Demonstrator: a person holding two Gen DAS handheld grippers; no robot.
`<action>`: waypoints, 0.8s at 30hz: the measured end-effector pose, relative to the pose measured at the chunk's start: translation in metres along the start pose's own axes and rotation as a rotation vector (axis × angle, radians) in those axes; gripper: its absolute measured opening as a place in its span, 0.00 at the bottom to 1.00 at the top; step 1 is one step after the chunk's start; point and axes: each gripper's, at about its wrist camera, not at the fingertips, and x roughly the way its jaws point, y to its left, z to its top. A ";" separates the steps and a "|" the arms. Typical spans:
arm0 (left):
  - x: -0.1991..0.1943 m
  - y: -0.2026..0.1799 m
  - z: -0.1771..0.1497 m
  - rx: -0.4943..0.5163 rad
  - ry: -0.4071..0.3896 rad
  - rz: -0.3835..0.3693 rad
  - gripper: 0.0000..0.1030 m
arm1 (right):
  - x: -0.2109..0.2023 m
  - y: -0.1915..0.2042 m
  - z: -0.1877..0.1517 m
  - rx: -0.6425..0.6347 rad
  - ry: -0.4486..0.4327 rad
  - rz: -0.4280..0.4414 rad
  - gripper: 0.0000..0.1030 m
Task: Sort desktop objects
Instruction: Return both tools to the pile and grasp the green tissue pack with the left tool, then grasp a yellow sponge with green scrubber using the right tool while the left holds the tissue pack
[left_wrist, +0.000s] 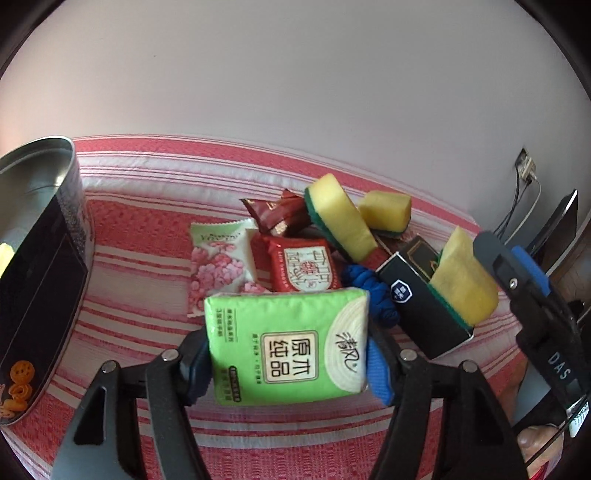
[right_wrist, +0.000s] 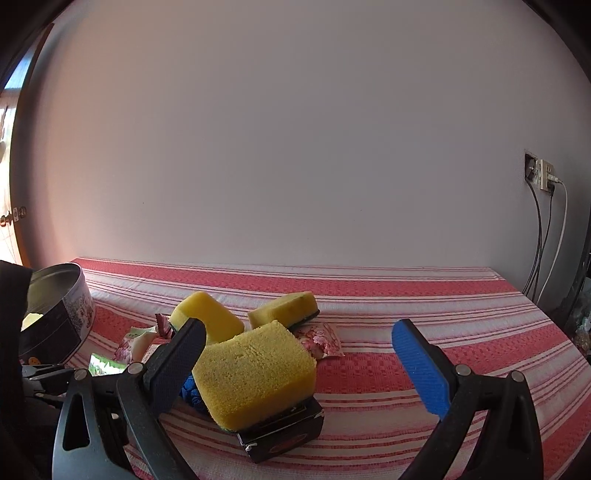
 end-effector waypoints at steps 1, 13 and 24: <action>0.003 0.002 0.002 -0.016 -0.010 0.010 0.66 | 0.005 0.000 0.000 -0.002 0.024 0.016 1.00; -0.004 -0.001 -0.002 -0.026 -0.049 0.027 0.66 | 0.027 0.013 -0.002 -0.056 0.143 0.066 0.88; -0.011 0.002 -0.004 -0.047 -0.086 0.031 0.66 | 0.014 0.005 -0.002 -0.033 0.106 0.087 0.40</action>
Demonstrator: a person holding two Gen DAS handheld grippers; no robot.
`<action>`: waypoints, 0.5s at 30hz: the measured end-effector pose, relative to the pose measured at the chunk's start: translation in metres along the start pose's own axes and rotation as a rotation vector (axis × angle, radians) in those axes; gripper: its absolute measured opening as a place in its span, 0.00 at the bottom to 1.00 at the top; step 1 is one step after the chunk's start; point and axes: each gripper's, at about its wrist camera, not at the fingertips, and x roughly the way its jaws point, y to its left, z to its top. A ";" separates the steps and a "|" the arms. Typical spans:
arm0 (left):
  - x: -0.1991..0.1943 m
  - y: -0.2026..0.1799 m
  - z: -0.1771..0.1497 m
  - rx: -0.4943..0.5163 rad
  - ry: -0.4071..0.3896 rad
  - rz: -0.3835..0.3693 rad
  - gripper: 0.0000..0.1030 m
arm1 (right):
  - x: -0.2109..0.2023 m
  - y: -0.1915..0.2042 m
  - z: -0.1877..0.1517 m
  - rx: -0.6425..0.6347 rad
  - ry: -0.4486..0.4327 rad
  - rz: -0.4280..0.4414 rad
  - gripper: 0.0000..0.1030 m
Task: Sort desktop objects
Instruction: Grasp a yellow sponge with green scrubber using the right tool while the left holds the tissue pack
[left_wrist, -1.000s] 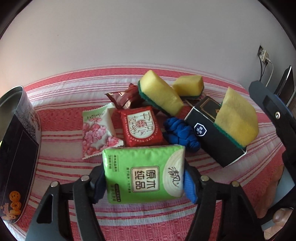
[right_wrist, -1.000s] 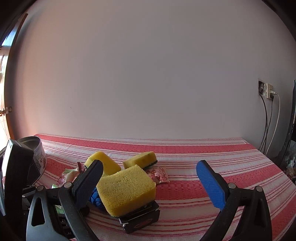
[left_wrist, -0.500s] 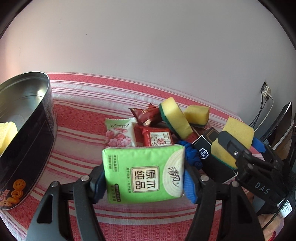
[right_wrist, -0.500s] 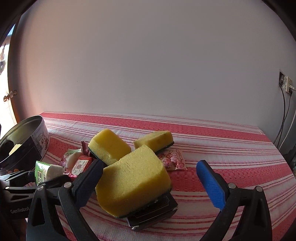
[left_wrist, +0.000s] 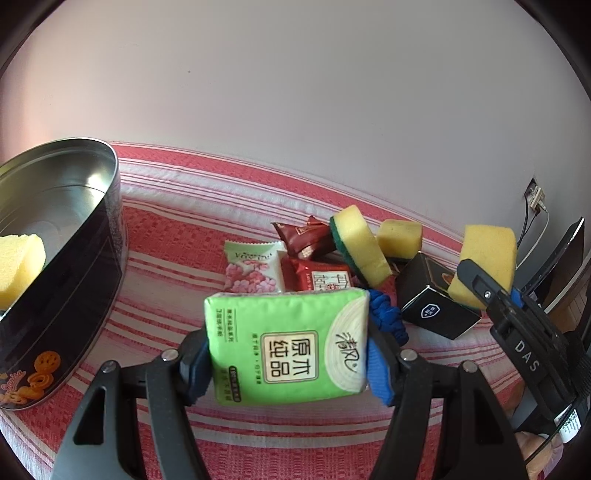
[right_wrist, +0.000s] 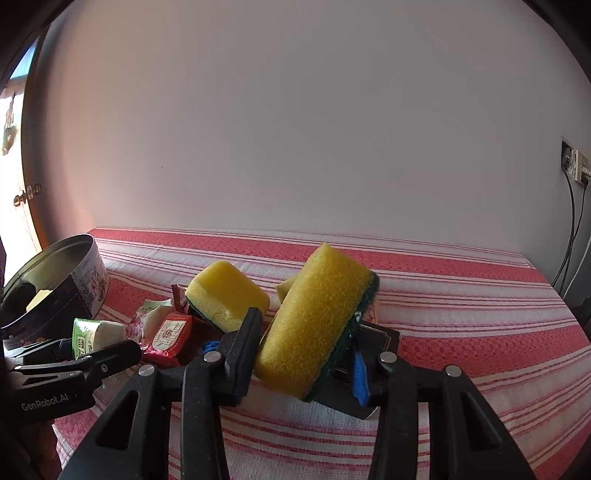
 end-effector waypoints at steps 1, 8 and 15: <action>-0.001 0.000 0.000 0.001 -0.004 0.001 0.66 | -0.004 0.000 0.000 0.000 -0.018 0.000 0.40; -0.005 0.004 0.001 0.001 -0.021 0.002 0.66 | -0.020 -0.003 -0.004 0.014 -0.075 0.034 0.40; -0.008 0.005 0.004 0.021 -0.069 0.022 0.66 | -0.026 -0.006 -0.007 0.028 -0.102 0.000 0.40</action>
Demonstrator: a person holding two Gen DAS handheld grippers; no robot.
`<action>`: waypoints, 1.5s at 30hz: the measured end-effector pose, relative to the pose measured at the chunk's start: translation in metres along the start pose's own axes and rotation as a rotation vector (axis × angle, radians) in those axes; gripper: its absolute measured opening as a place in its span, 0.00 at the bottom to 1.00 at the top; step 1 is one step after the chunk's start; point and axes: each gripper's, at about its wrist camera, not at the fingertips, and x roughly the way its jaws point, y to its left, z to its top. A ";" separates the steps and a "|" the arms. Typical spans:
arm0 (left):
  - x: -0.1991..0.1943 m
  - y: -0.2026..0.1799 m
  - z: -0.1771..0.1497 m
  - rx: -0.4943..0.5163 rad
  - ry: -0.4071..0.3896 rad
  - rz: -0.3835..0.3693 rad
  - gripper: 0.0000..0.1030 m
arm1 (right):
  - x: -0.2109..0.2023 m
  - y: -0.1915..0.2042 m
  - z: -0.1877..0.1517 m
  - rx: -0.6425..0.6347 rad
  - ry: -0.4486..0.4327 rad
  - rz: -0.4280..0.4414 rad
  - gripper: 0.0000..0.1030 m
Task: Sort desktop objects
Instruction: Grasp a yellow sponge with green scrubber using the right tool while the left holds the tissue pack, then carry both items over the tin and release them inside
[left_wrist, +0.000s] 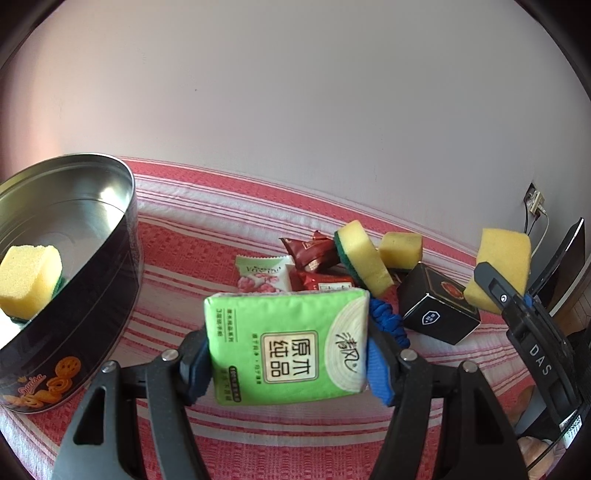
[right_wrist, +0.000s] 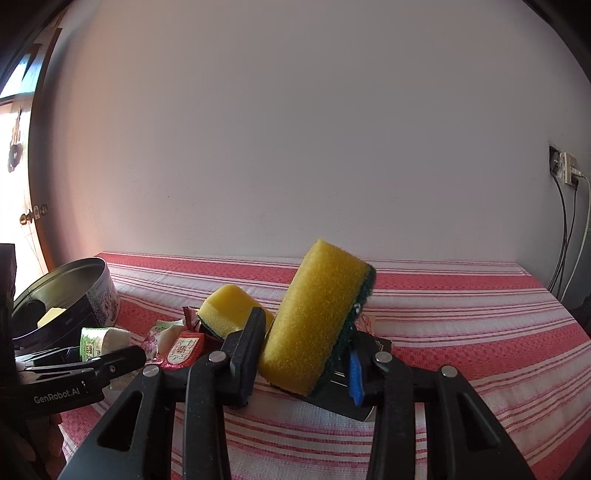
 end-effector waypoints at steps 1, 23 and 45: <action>-0.002 -0.001 0.001 0.008 -0.015 0.009 0.66 | -0.002 0.001 0.000 -0.003 -0.008 -0.011 0.40; -0.109 0.136 0.044 -0.022 -0.309 0.355 0.66 | 0.001 0.177 0.030 -0.101 -0.055 0.289 0.41; -0.085 0.215 0.055 -0.089 -0.304 0.672 0.66 | 0.041 0.276 0.014 -0.266 -0.052 0.253 0.41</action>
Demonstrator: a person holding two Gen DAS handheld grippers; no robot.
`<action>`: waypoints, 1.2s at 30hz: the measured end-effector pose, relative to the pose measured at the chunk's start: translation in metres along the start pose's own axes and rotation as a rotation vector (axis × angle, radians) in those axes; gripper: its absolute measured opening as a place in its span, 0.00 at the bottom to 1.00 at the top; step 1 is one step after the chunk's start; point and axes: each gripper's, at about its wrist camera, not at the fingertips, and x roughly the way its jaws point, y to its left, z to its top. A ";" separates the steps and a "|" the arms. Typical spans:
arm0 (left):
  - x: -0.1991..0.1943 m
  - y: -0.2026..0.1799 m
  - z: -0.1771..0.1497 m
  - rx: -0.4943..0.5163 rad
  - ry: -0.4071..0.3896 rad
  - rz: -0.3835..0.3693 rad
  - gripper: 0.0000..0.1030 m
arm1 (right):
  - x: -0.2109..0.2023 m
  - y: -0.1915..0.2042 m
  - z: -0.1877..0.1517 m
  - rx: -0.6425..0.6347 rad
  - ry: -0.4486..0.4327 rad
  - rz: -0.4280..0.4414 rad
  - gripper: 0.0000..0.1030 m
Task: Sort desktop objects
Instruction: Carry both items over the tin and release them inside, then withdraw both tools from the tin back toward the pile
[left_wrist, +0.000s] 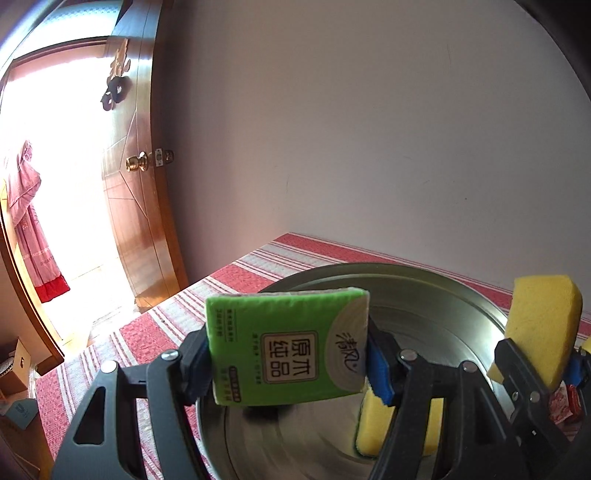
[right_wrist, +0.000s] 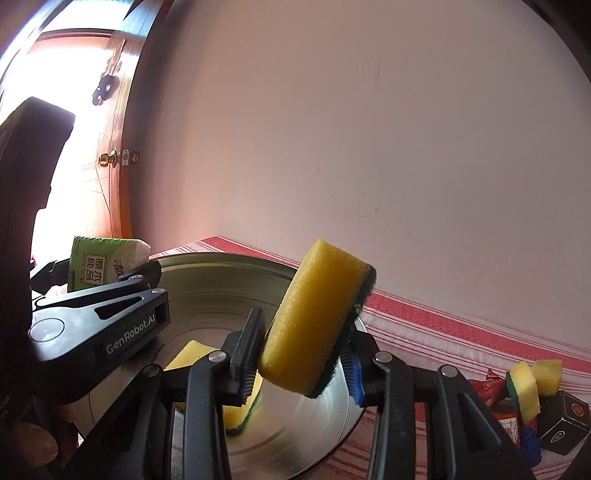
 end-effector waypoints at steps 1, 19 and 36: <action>0.001 0.001 0.000 -0.002 0.004 -0.002 0.66 | 0.000 -0.002 0.000 0.006 0.001 0.005 0.41; -0.027 -0.003 -0.008 -0.006 -0.141 0.086 0.99 | -0.026 -0.038 -0.009 0.173 -0.072 -0.048 0.93; -0.043 0.025 -0.014 -0.127 -0.221 0.065 0.99 | -0.025 -0.020 -0.005 0.158 -0.080 -0.071 0.94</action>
